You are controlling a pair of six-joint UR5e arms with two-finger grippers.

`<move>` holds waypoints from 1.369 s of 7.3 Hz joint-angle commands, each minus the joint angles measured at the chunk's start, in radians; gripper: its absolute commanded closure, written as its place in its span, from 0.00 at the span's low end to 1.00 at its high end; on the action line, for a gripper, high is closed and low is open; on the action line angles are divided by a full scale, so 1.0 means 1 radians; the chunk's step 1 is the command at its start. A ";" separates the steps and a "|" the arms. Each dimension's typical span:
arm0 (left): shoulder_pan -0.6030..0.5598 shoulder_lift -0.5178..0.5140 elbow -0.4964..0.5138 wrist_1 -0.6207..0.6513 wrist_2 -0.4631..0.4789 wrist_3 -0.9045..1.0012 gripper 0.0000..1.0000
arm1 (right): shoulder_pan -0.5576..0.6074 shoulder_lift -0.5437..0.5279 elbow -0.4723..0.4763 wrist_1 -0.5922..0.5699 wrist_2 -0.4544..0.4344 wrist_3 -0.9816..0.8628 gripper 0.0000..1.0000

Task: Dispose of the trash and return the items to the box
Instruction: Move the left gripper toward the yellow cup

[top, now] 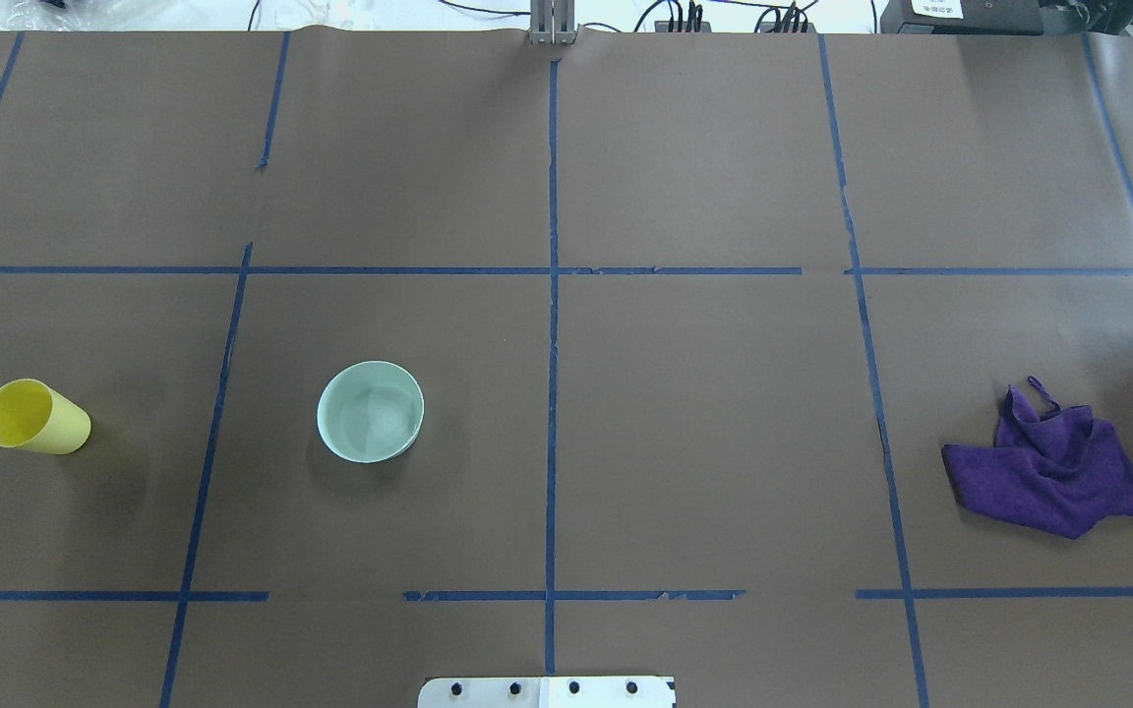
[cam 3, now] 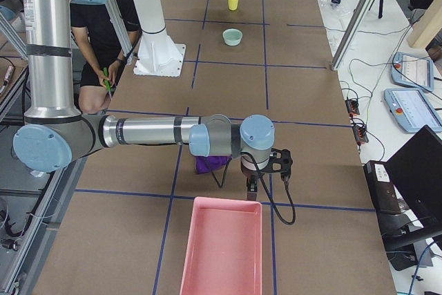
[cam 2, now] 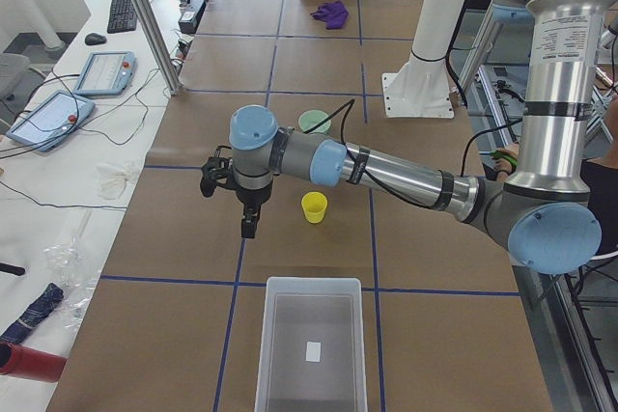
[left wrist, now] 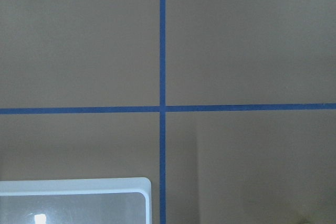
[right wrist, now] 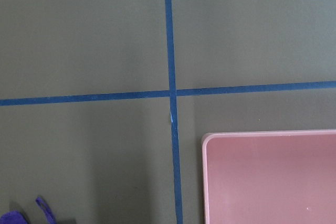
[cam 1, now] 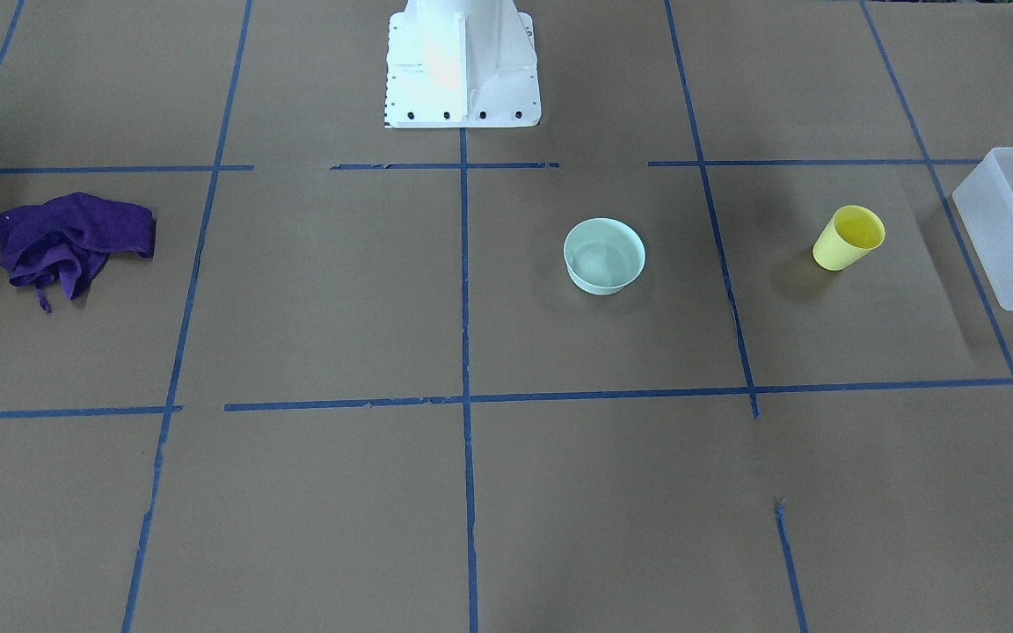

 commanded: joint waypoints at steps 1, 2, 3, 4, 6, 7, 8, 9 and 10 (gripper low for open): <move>0.145 0.024 -0.063 -0.114 0.004 -0.264 0.00 | 0.000 0.001 0.013 -0.001 0.033 0.005 0.00; 0.229 0.092 -0.062 -0.253 0.006 -0.387 0.01 | 0.000 -0.001 0.019 -0.003 0.044 0.007 0.00; 0.288 0.155 -0.045 -0.438 0.007 -0.520 0.02 | 0.000 0.001 0.024 -0.004 0.044 0.007 0.00; 0.328 0.221 -0.025 -0.584 0.012 -0.598 0.02 | 0.000 0.001 0.025 -0.004 0.044 0.007 0.00; 0.420 0.246 -0.007 -0.647 0.094 -0.672 0.02 | -0.001 -0.001 0.027 -0.004 0.044 0.007 0.00; 0.437 0.249 0.010 -0.665 0.107 -0.677 0.02 | 0.000 -0.001 0.031 -0.006 0.044 0.007 0.00; 0.455 0.251 0.024 -0.665 0.108 -0.683 0.02 | 0.000 -0.002 0.031 -0.006 0.044 0.007 0.00; 0.483 0.251 0.030 -0.667 0.127 -0.698 0.02 | 0.000 -0.002 0.036 -0.007 0.044 0.007 0.00; 0.518 0.251 0.032 -0.667 0.137 -0.725 0.02 | 0.000 -0.004 0.039 -0.007 0.044 0.007 0.00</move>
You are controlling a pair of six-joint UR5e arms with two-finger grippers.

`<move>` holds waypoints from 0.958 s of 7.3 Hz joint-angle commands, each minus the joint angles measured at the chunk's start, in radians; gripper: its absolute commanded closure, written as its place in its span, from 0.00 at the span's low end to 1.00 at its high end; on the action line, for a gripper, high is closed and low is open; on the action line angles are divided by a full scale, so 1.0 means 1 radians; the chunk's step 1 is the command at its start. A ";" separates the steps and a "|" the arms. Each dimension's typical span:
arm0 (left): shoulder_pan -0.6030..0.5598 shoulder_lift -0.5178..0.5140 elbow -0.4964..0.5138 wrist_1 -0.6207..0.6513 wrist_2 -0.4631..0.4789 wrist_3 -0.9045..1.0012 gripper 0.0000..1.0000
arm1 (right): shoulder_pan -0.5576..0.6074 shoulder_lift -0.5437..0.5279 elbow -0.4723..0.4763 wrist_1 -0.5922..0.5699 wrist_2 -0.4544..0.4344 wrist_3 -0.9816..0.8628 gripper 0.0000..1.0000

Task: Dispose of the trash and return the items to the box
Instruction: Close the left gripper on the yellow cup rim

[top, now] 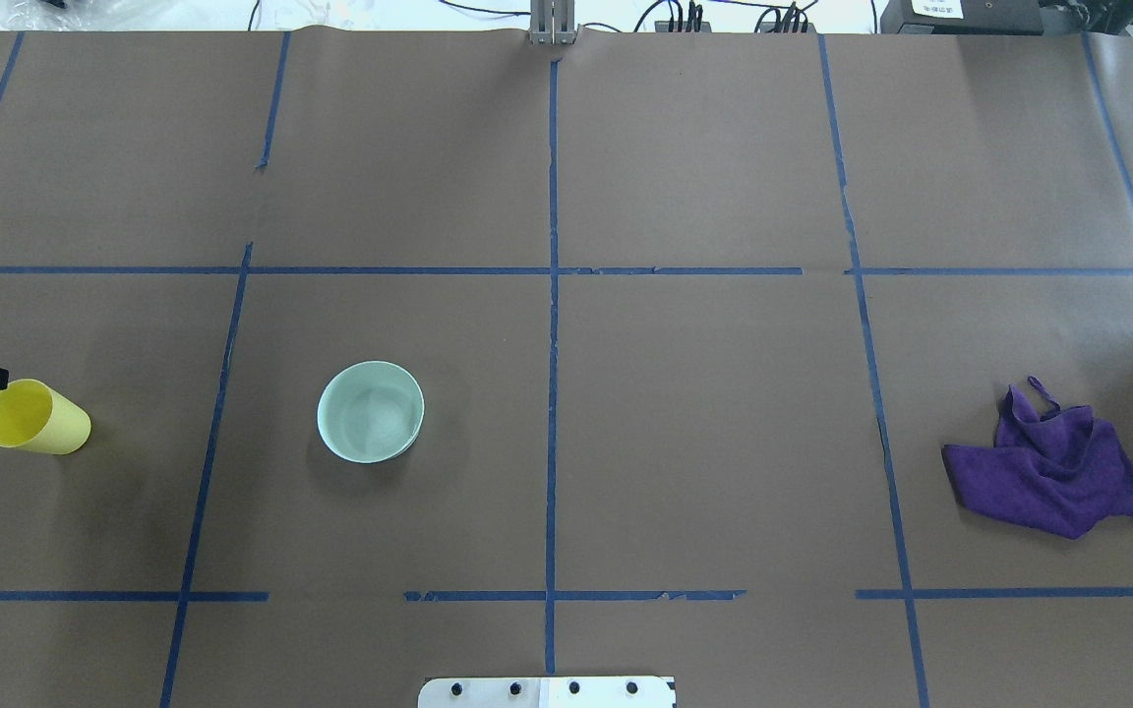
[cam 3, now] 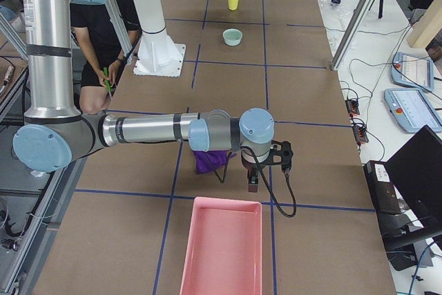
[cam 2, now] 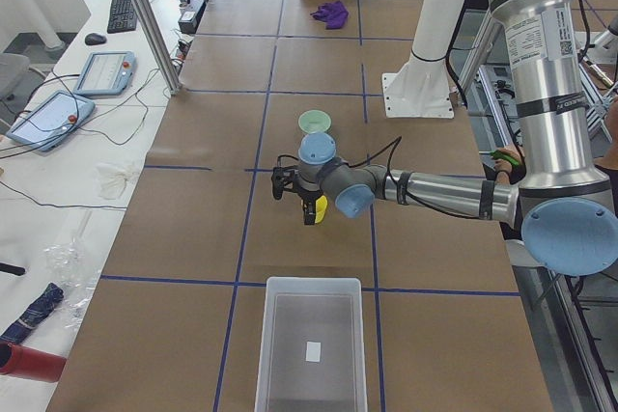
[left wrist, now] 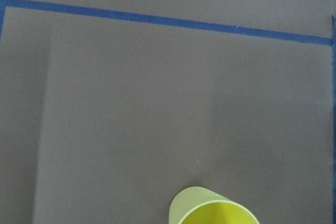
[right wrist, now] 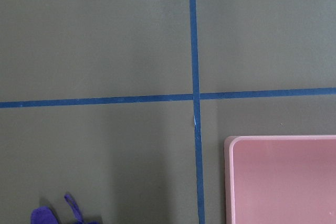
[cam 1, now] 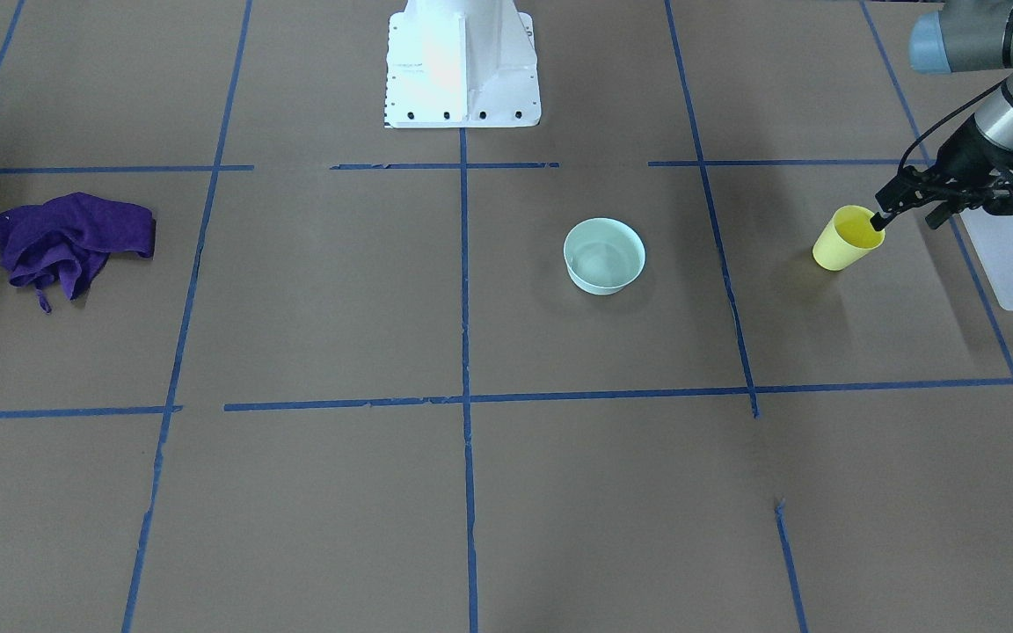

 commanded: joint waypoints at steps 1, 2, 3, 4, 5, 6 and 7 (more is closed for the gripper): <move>0.057 0.001 0.007 -0.002 0.030 -0.037 0.02 | 0.000 -0.001 0.004 -0.001 0.000 0.000 0.00; 0.063 0.001 0.015 -0.002 0.032 -0.037 0.02 | 0.000 -0.001 0.003 -0.001 0.000 0.000 0.00; 0.073 0.001 0.033 -0.011 0.035 -0.037 0.03 | 0.000 -0.001 0.004 -0.001 0.000 0.000 0.00; 0.078 0.001 0.070 -0.060 0.038 -0.046 0.06 | 0.000 -0.001 0.003 -0.001 0.000 0.000 0.00; 0.095 0.001 0.098 -0.112 0.045 -0.078 0.08 | 0.000 -0.001 0.004 -0.001 0.000 0.000 0.00; 0.109 0.001 0.099 -0.123 0.045 -0.099 0.14 | 0.000 0.000 0.004 0.001 0.000 0.000 0.00; 0.113 -0.001 0.099 -0.125 0.064 -0.104 0.30 | 0.000 0.000 0.004 0.001 0.000 0.000 0.00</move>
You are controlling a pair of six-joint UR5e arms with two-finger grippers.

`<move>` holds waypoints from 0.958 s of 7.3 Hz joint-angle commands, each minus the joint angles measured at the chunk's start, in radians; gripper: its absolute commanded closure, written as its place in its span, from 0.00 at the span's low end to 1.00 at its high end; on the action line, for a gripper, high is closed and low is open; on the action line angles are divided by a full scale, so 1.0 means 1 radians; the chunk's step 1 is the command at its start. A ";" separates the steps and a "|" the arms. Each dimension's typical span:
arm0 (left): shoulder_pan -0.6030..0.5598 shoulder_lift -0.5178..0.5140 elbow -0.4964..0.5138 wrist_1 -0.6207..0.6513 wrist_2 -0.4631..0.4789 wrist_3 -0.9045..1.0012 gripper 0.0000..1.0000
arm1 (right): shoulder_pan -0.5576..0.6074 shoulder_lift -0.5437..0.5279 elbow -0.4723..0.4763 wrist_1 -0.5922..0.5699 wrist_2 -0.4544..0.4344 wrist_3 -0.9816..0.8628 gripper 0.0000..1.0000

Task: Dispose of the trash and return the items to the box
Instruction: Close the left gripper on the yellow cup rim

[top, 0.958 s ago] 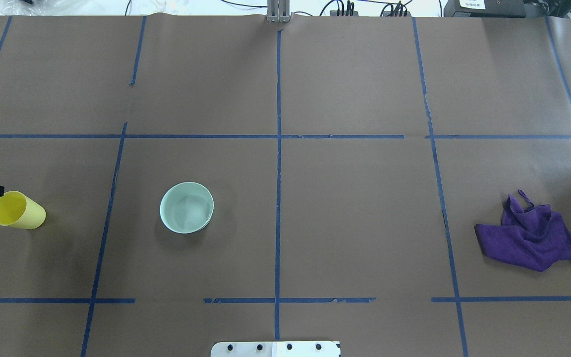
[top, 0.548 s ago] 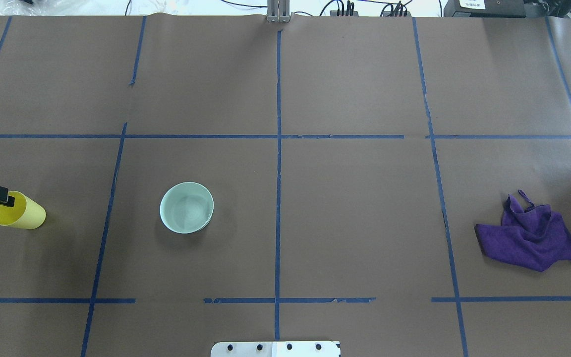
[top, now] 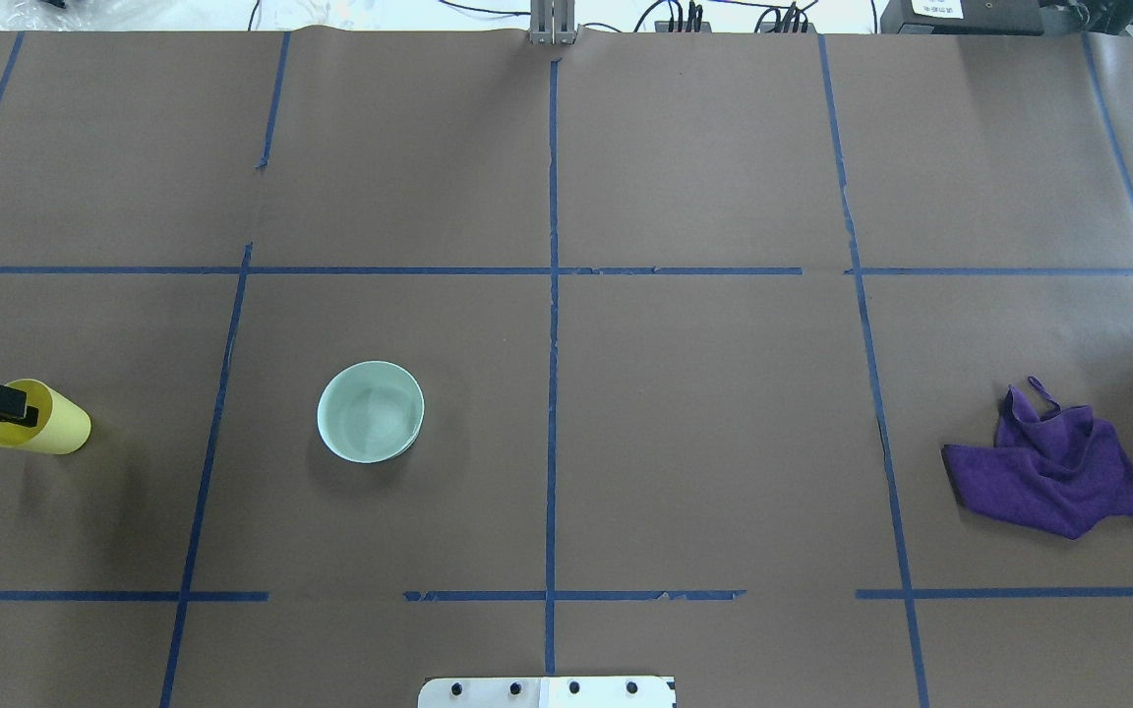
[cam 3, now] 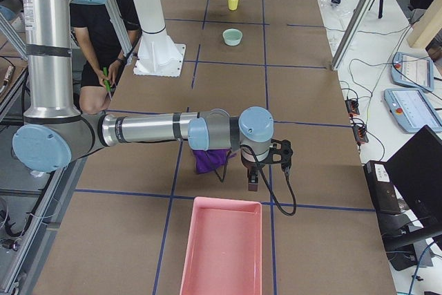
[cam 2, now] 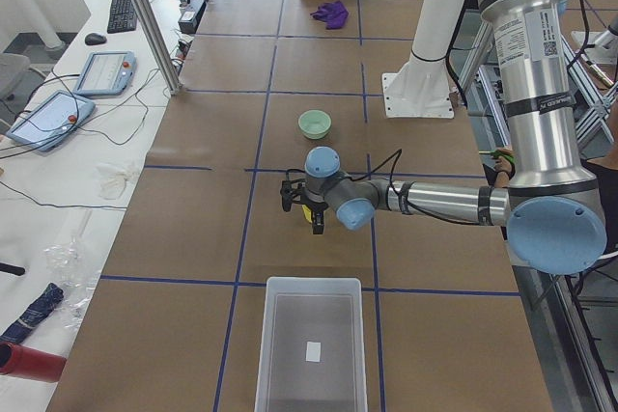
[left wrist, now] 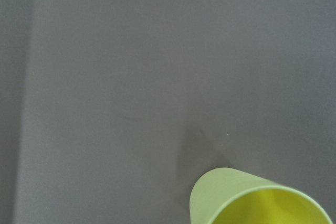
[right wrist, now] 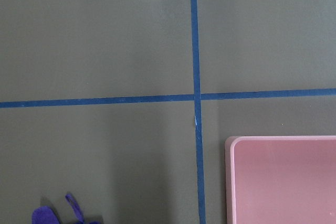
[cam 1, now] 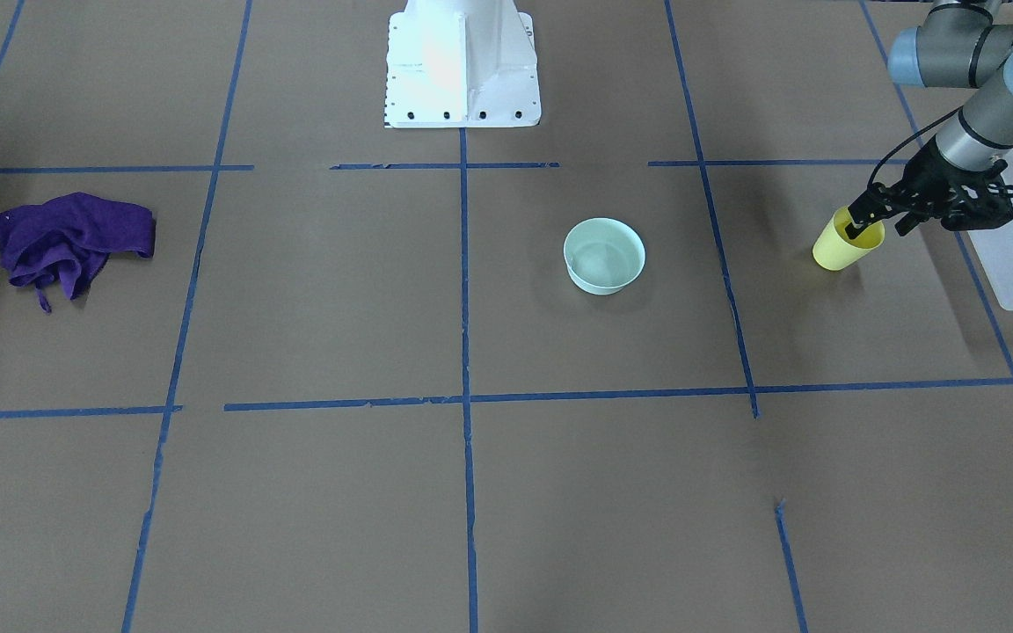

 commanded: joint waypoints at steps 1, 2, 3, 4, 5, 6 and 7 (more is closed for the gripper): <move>0.010 -0.001 0.004 -0.013 0.017 -0.015 0.65 | 0.000 0.001 0.000 0.001 0.000 0.000 0.00; 0.010 -0.001 -0.005 -0.013 0.026 -0.015 0.93 | 0.000 0.001 0.005 0.001 0.009 0.000 0.00; 0.010 -0.003 -0.016 -0.013 0.027 -0.015 1.00 | 0.000 0.002 0.008 0.001 0.011 0.000 0.00; 0.003 -0.001 -0.040 -0.012 0.026 -0.016 1.00 | -0.006 0.002 0.017 0.002 0.011 0.000 0.00; -0.011 0.002 -0.086 -0.003 0.018 -0.015 1.00 | -0.044 0.004 0.058 0.001 0.008 -0.002 0.00; -0.048 0.025 -0.123 0.020 -0.030 -0.007 1.00 | -0.058 0.002 0.098 -0.001 0.015 0.000 0.00; -0.068 0.022 -0.135 0.021 -0.086 -0.003 1.00 | -0.060 0.001 0.088 0.004 0.035 0.000 0.00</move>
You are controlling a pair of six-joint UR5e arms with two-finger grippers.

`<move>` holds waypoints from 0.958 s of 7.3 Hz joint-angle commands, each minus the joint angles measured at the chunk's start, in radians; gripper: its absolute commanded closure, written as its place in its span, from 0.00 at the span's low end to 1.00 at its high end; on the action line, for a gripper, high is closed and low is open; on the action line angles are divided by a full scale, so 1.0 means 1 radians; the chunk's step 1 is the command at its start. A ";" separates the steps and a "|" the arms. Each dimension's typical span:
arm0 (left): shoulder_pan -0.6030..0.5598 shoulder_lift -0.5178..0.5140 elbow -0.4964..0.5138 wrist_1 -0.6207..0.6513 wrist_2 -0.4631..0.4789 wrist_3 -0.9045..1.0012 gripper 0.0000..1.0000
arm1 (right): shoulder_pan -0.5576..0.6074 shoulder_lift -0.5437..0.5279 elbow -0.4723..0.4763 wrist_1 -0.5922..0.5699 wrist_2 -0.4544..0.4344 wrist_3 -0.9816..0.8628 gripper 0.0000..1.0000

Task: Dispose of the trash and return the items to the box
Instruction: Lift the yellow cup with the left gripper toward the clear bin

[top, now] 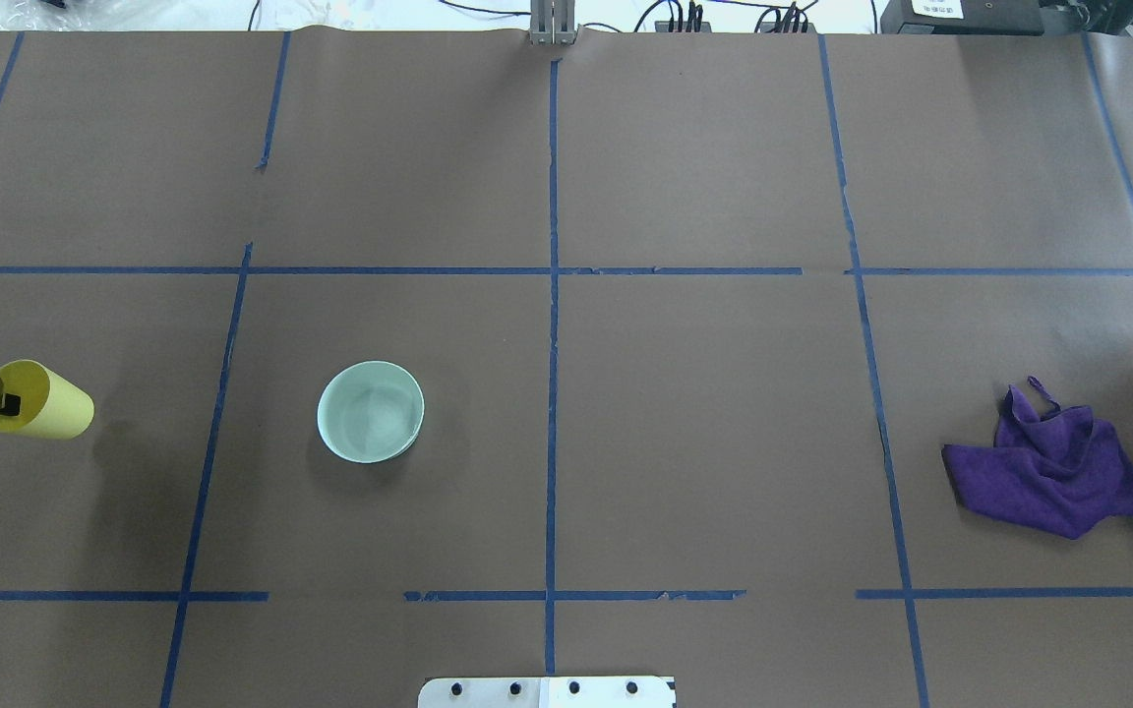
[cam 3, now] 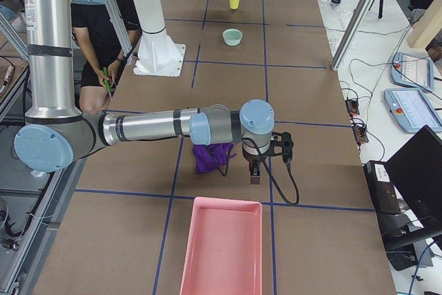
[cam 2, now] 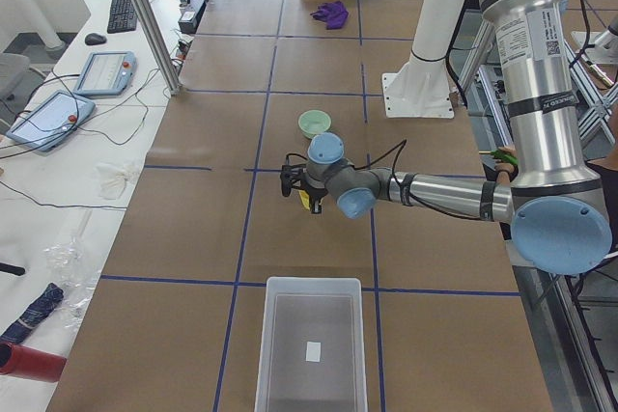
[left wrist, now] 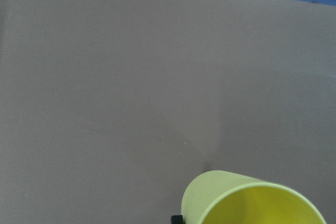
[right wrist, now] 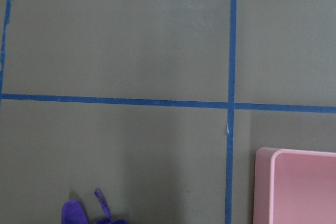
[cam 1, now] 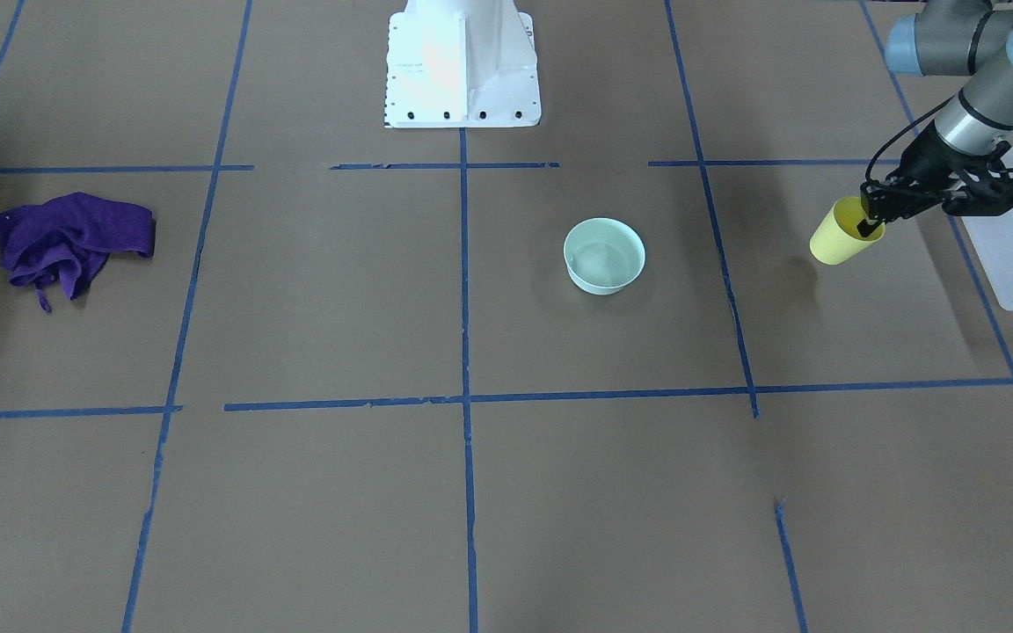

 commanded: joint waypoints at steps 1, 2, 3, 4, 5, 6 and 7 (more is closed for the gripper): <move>-0.044 0.008 -0.034 0.011 -0.079 0.011 1.00 | -0.063 -0.004 -0.025 0.023 0.025 -0.001 0.00; -0.051 0.008 -0.032 0.017 -0.083 0.012 1.00 | -0.087 -0.018 -0.024 0.074 0.031 0.009 0.00; -0.057 0.003 -0.052 0.069 -0.083 0.053 1.00 | -0.109 -0.044 -0.022 0.157 0.028 0.028 0.00; -0.079 0.000 -0.101 0.163 -0.083 0.124 1.00 | -0.147 -0.079 -0.022 0.272 0.024 0.045 0.00; -0.123 -0.011 -0.144 0.263 -0.080 0.205 1.00 | -0.182 -0.107 -0.022 0.390 0.022 0.107 0.00; -0.169 -0.044 -0.153 0.338 -0.075 0.274 1.00 | -0.251 -0.153 -0.015 0.511 0.019 0.132 0.00; -0.209 -0.079 -0.152 0.410 -0.072 0.351 1.00 | -0.328 -0.187 -0.001 0.605 0.005 0.190 0.00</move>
